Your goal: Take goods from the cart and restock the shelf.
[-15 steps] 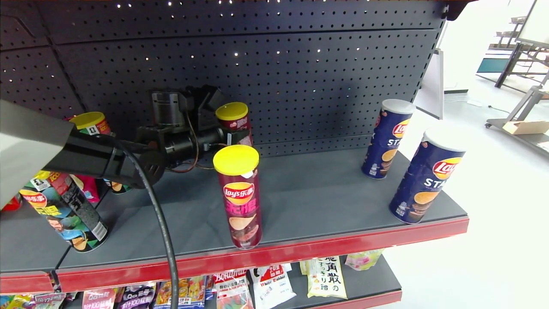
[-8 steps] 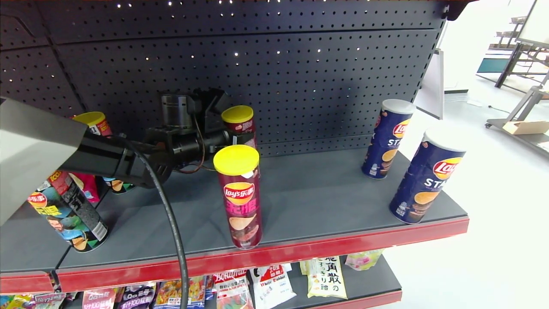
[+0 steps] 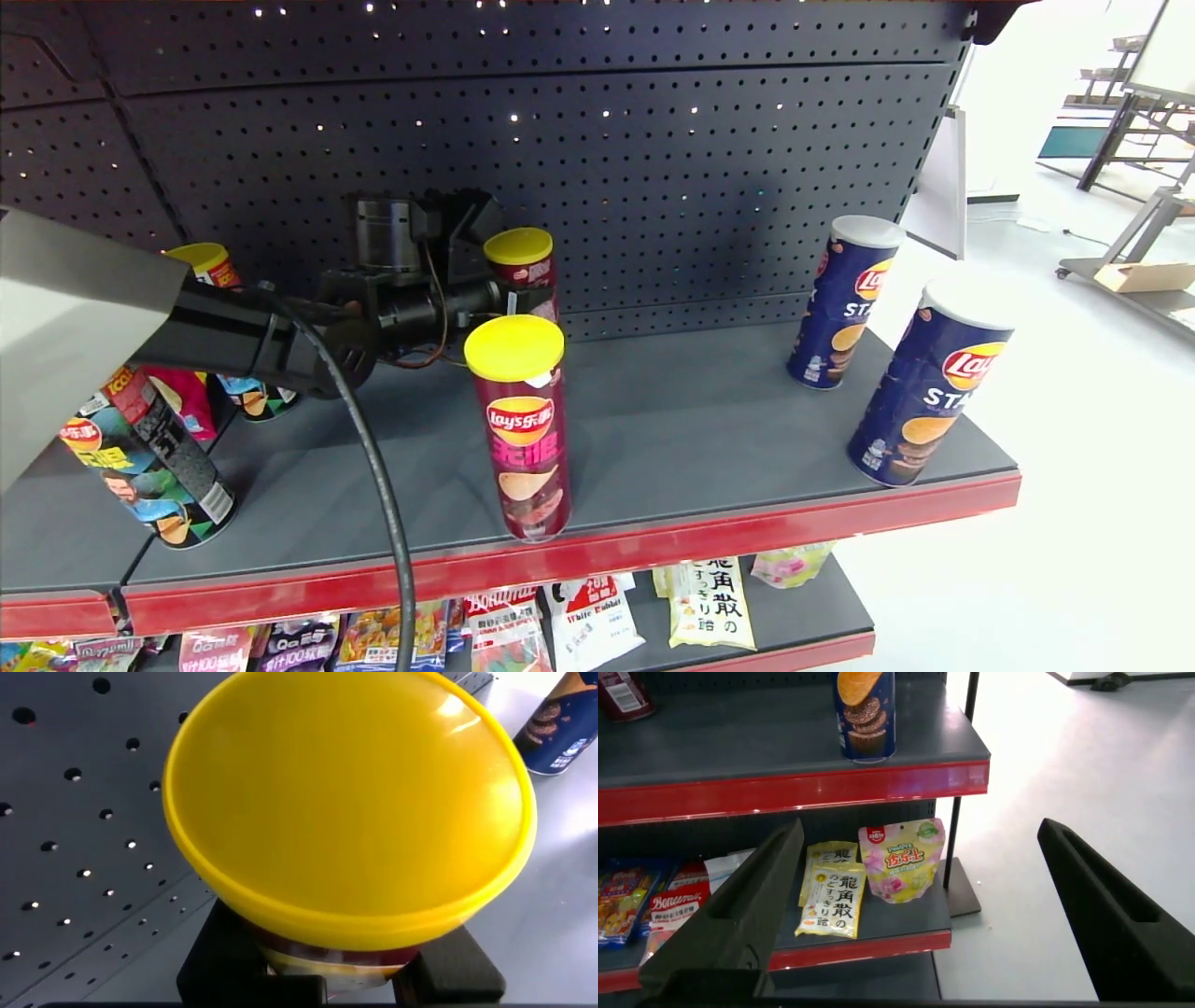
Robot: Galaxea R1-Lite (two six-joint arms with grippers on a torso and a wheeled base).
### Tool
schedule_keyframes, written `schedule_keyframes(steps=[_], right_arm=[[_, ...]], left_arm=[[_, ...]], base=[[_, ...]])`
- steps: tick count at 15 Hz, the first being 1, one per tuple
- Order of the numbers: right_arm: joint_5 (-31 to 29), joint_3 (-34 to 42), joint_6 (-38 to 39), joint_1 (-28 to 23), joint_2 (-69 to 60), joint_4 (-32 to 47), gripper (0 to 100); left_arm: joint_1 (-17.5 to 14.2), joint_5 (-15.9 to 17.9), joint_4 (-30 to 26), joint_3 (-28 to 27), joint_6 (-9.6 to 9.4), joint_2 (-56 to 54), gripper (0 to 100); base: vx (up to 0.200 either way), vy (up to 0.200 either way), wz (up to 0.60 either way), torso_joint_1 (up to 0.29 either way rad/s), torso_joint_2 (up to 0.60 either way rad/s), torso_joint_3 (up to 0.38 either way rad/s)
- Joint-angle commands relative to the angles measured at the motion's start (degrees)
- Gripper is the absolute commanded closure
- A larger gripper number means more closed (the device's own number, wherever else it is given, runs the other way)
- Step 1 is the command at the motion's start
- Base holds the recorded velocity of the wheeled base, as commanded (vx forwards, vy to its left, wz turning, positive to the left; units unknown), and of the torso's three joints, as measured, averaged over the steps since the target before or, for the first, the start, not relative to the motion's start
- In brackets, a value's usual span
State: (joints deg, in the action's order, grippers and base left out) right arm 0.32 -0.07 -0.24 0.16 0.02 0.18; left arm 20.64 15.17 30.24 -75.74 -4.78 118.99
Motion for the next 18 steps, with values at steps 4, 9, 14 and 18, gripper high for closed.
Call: schedule_keyframes(steps=[4,9,14,18], right_arm=[[0.0,0.0,0.0,0.0,0.0,0.0,0],[0.0,0.1,0.0,0.0,0.0,0.0,0],[0.0,0.0,0.0,0.0,0.0,0.0,0],[0.0,0.0,0.0,0.0,0.0,0.0,0]], left_arm=[[0.0,0.0,0.0,0.8,-0.76,-0.4,100],[0.0,0.1,-2.6,0.7,-2.25,-0.4,100],[-0.1,0.5,-4.1,0.5,-2.60,-0.4,100],[-0.1,0.5,-4.1,0.4,-2.78,-0.4,100]], base=[[0.000,0.000,0.00,0.000,0.00,0.000],[0.000,0.000,0.00,0.000,0.00,0.000],[0.000,0.000,0.00,0.000,0.00,0.000],[0.000,0.000,0.00,0.000,0.00,0.000]])
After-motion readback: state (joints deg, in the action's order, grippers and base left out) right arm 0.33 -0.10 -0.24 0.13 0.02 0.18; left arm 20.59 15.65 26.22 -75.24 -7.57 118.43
